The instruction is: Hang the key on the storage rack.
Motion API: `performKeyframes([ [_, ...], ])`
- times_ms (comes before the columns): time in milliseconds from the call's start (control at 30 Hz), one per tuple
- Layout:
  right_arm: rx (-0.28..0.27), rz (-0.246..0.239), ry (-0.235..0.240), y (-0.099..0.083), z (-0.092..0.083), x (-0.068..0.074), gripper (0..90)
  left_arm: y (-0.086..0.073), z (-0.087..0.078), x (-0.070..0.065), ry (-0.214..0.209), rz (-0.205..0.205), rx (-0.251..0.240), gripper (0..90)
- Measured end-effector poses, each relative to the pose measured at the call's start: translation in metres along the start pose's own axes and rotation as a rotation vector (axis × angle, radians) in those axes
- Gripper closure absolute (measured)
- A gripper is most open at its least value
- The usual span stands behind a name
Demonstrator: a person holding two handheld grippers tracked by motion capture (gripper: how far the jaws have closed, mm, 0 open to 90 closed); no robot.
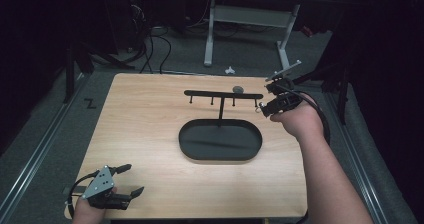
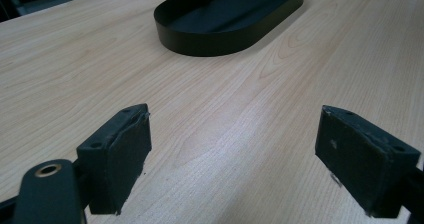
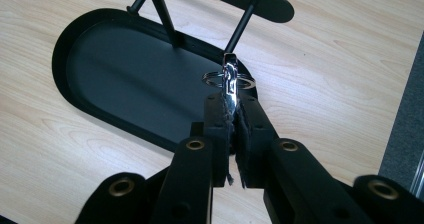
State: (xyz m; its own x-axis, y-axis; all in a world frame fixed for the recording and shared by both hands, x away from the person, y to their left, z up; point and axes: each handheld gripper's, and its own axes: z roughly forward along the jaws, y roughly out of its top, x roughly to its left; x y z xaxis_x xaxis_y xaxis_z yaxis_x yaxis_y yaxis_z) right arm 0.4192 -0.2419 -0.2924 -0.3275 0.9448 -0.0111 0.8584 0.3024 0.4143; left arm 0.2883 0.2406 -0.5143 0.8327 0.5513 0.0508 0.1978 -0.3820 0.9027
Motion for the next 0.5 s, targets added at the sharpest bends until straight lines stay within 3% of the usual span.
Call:
performKeyframes([
  [500, -0.005, 0.014, -0.004, 0.013, 0.013, -0.001, 84.6, -0.001, -0.001, 0.000, -0.005, 0.002, 0.007, 15.3],
])
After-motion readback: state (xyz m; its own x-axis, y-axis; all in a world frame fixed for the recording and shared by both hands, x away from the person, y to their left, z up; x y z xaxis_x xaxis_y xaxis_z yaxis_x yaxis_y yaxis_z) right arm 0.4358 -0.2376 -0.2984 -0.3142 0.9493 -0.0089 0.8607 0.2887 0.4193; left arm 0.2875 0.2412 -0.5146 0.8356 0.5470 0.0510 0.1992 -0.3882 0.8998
